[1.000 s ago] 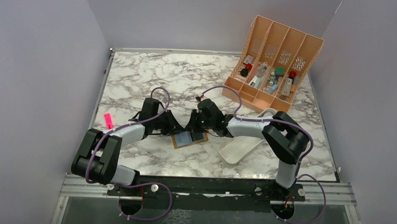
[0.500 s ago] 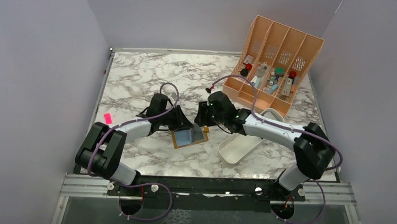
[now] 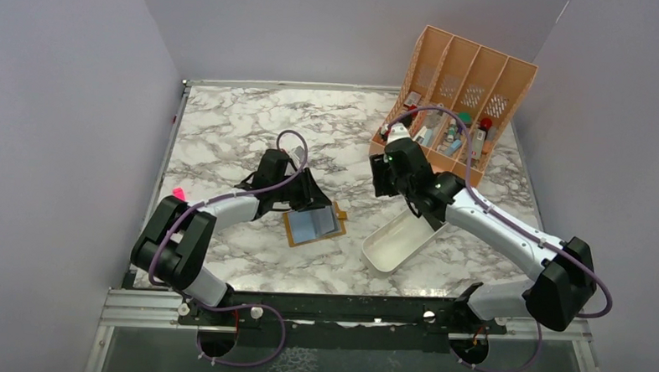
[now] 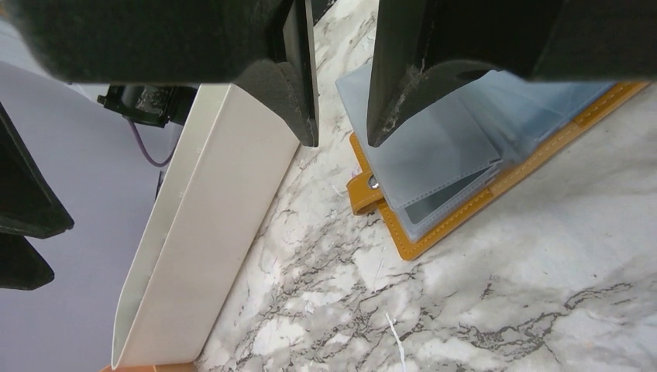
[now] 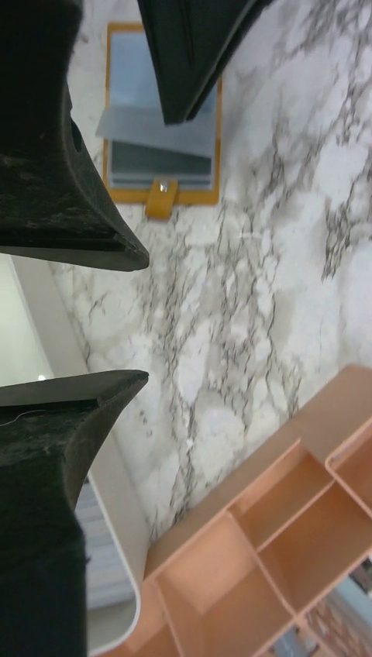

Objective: Put the credit cards into the card holder
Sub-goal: Turn over the card slot in the card holder, then pick up the credit card from the storage box.

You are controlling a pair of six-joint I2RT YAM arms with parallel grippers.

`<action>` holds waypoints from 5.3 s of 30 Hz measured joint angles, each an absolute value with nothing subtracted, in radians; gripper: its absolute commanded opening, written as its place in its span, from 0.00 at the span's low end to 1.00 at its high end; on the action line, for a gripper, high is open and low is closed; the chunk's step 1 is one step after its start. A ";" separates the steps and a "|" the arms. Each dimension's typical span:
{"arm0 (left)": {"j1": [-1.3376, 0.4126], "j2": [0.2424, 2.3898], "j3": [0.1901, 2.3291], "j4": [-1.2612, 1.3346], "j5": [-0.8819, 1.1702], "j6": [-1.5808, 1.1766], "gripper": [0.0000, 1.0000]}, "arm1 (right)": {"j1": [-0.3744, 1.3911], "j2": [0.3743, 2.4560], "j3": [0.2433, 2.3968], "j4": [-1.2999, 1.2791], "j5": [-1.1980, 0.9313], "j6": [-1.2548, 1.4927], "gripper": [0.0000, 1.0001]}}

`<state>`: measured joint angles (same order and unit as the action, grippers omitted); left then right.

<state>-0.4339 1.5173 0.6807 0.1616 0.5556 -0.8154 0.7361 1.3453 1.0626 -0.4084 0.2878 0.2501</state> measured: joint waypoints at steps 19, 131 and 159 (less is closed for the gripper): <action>-0.463 1.484 0.720 -0.031 0.430 -0.736 0.18 | 0.610 1.336 1.055 -0.616 0.422 -0.100 0.56; -0.488 1.004 0.579 0.332 0.674 -1.080 0.66 | 0.527 1.073 0.713 0.133 -0.518 0.709 0.01; -0.533 0.952 0.506 0.276 0.483 -1.098 0.00 | 0.538 1.269 0.790 0.260 -0.653 0.725 0.56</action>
